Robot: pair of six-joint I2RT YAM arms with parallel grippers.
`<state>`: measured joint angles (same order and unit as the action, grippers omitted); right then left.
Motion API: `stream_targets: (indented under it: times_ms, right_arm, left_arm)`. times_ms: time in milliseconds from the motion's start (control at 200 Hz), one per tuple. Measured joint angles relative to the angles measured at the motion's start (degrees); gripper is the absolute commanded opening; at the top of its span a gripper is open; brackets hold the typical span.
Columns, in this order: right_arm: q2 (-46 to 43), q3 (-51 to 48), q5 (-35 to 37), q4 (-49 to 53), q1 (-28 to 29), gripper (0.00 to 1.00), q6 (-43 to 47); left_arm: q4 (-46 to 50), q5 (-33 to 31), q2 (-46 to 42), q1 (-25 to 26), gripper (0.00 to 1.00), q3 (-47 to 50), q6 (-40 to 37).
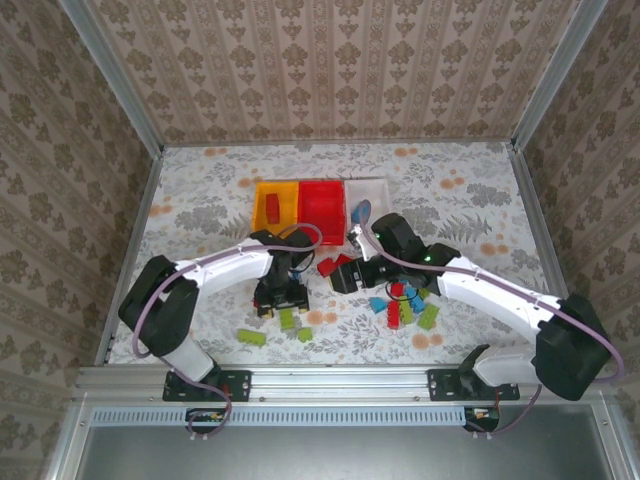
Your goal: Sort the legos into containers by color
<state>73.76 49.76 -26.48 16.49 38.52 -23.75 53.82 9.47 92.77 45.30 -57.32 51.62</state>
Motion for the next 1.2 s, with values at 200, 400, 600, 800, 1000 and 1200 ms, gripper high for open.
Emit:
stream_targets:
  times_ms: [200, 400, 600, 800, 1000, 1200]
  right_arm:
    - [-1.2, 0.0, -0.4, 1.4, -0.7, 0.78, 0.7]
    - [-1.2, 0.0, -0.9, 2.1, -2.8, 0.76, 1.1]
    - [-2.1, 0.0, -0.9, 2.2, -4.7, 0.74, 0.9]
    - [-7.9, 0.1, 3.3, 0.5, -9.7, 0.76, -3.0]
    - [-11.0, 0.7, 11.7, -5.4, -13.8, 0.79, -7.5]
    - [-7.0, 5.4, 14.8, -6.2, -16.0, 0.80, -8.4]
  left_arm:
    - [-2.9, 0.4, 4.9, 0.1, 0.59, 0.0, 0.9]
    - [-3.5, 0.4, 6.5, 0.2, 0.37, -0.1, 1.2]
    - [-1.2, -3.1, 6.0, 1.6, 0.20, -2.5, 0.6]
    - [4.6, -8.1, 5.9, 1.5, 0.18, -19.1, -2.1]
    - [5.9, -11.3, 13.2, -1.6, 0.18, -42.6, -8.2]
    - [6.2, -12.8, 29.6, -5.5, 0.19, -60.4, -14.1]
